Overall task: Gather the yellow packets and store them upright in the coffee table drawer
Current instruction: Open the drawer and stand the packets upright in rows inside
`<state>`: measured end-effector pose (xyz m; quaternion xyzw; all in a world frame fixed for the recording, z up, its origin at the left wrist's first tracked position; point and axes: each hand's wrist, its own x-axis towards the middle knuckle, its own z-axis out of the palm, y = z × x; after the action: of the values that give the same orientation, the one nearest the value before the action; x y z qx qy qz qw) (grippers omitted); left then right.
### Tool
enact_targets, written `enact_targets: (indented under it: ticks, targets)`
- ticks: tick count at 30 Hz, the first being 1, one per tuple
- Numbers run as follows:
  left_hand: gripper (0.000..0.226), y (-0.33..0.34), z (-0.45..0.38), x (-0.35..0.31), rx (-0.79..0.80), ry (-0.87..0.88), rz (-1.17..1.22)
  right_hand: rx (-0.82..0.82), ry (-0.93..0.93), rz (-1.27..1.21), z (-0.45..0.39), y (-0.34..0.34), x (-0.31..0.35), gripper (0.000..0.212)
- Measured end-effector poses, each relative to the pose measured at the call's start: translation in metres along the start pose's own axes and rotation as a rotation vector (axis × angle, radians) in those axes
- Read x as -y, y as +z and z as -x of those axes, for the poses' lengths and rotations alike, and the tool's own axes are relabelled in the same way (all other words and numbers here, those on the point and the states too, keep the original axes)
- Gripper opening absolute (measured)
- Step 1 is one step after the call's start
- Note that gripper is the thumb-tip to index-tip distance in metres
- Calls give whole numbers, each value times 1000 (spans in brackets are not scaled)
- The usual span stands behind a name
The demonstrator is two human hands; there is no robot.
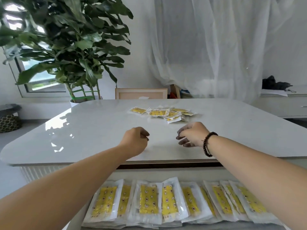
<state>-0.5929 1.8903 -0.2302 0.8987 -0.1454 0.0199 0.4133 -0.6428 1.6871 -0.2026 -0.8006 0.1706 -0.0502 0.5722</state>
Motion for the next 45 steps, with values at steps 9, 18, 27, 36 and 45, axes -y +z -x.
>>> enact_targets:
  ticks: [9,18,27,36,45]
  targets:
    - [48,57,-145,6,-154,-19,-189,-349,-265,144,-141,-1,-3,19]
    - [66,75,-229,17,-194,-51,-260,-426,-314,498,-239,-17,-2,31]
    - [90,67,-285,40,45,9,-487,-95,-159,738,-297,-7,-20,92]
    - [100,71,-277,30,159,225,-491,-7,-226,815,-289,8,-17,61]
    - [108,54,-202,26,164,202,-455,8,-254,841,-210,20,-20,53]
